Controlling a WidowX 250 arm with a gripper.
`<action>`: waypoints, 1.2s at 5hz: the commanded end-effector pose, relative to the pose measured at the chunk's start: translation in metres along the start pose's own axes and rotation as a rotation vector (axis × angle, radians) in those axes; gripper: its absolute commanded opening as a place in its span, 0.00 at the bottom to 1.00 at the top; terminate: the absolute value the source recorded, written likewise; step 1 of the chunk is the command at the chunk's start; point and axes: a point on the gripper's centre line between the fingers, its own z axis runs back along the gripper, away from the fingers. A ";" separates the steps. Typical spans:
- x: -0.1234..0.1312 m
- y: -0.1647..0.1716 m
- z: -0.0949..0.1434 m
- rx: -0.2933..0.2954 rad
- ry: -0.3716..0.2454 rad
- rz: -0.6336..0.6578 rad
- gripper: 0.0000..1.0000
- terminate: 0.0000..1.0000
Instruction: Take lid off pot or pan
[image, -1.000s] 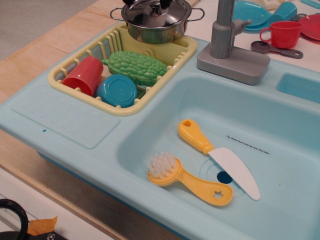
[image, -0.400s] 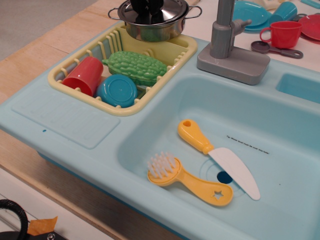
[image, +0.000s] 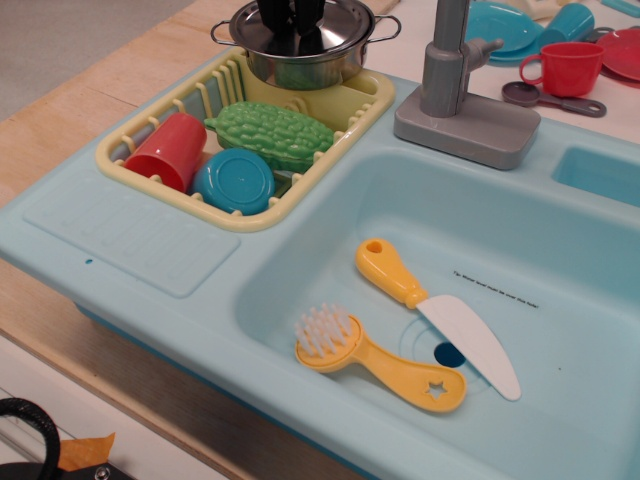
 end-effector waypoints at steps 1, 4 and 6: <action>-0.035 -0.004 0.053 0.029 -0.090 0.141 0.00 0.00; -0.109 0.026 0.038 -0.029 -0.126 0.381 0.00 0.00; -0.132 0.041 0.030 -0.043 -0.086 0.444 0.00 0.00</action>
